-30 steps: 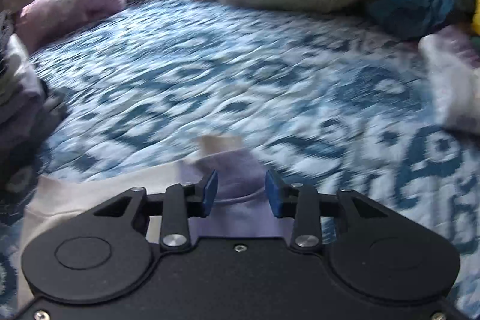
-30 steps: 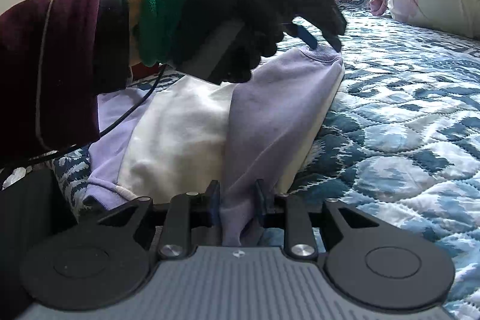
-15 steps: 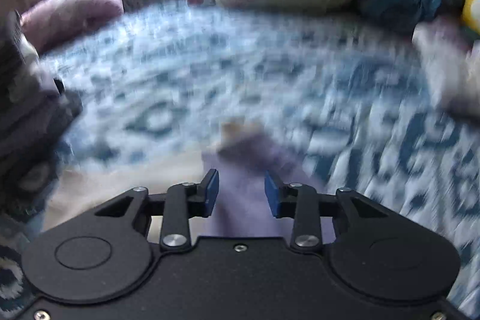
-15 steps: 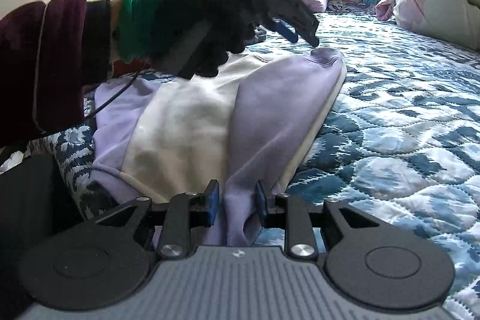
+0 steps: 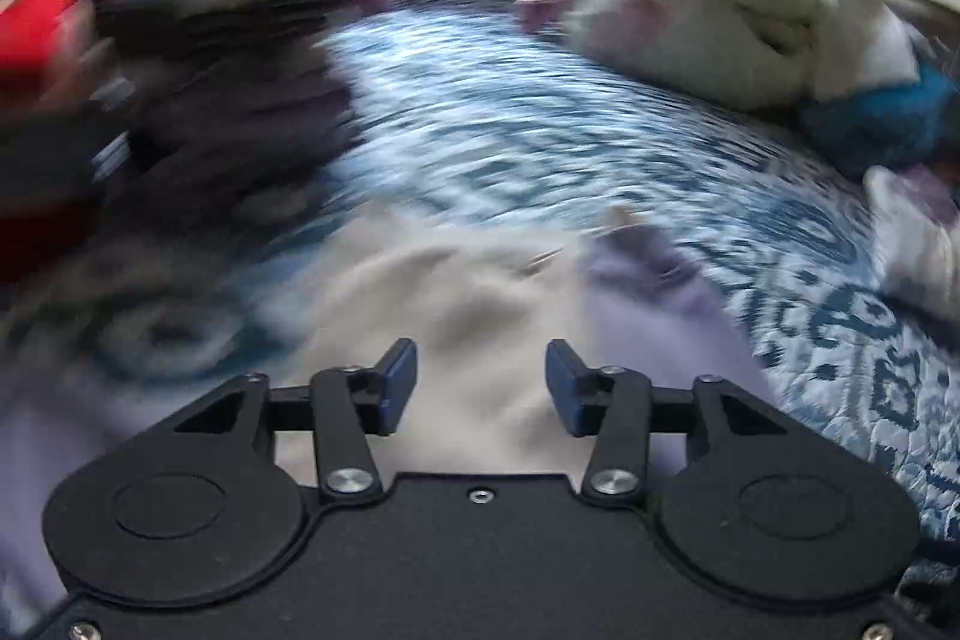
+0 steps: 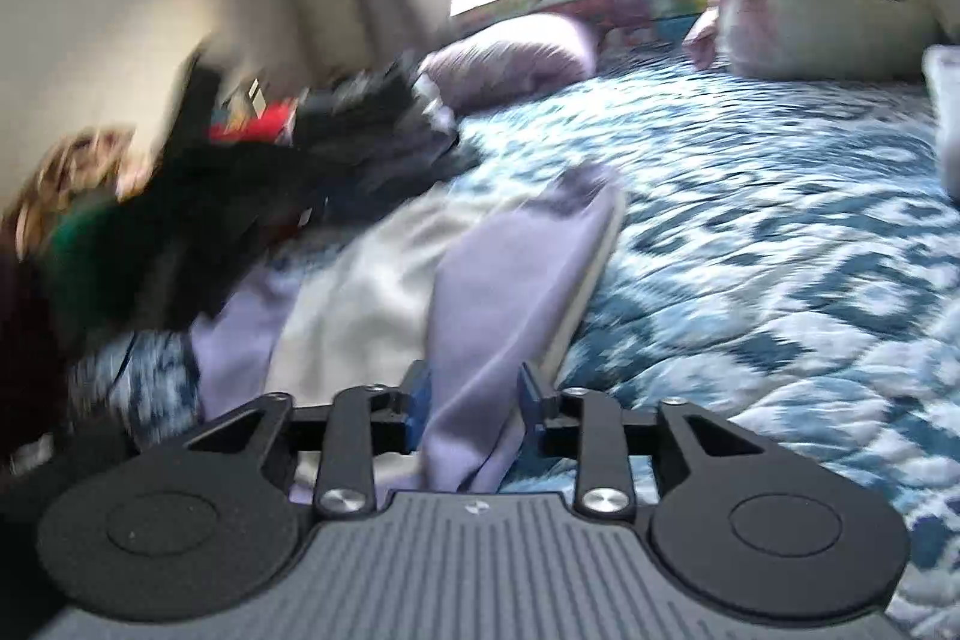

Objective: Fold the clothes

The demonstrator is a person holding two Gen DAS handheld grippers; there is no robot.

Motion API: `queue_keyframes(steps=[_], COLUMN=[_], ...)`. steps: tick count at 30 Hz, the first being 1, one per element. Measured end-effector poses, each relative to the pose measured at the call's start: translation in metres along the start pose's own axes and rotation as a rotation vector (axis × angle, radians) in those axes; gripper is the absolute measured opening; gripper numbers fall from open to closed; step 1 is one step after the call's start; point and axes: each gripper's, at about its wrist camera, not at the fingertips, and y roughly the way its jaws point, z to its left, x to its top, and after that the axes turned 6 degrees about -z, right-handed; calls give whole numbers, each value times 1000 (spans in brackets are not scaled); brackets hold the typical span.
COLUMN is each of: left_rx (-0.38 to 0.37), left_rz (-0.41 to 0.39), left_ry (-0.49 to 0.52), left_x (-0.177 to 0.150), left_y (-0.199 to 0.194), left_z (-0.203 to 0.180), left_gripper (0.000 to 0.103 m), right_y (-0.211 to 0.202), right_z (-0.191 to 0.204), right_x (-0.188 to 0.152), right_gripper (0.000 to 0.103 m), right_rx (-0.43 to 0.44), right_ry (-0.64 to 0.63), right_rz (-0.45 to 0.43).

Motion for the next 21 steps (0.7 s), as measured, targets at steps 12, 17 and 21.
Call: queue_keyframes(steps=[12, 17, 21], left_rx=[252, 288, 240], left_rz=[-69, -97, -113], left_ry=[-515, -664, -755], left_x=[-45, -62, -74], left_y=[-91, -105, -99], left_z=[156, 198, 218], left_gripper=[55, 55, 55], right_y=[-8, 2, 9], right_z=[-2, 2, 7], right_x=[4, 2, 1], right_gripper=[53, 58, 60], right_rx=[-110, -126, -122], right_ry=[119, 137, 154], right_rz=[-77, -64, -58])
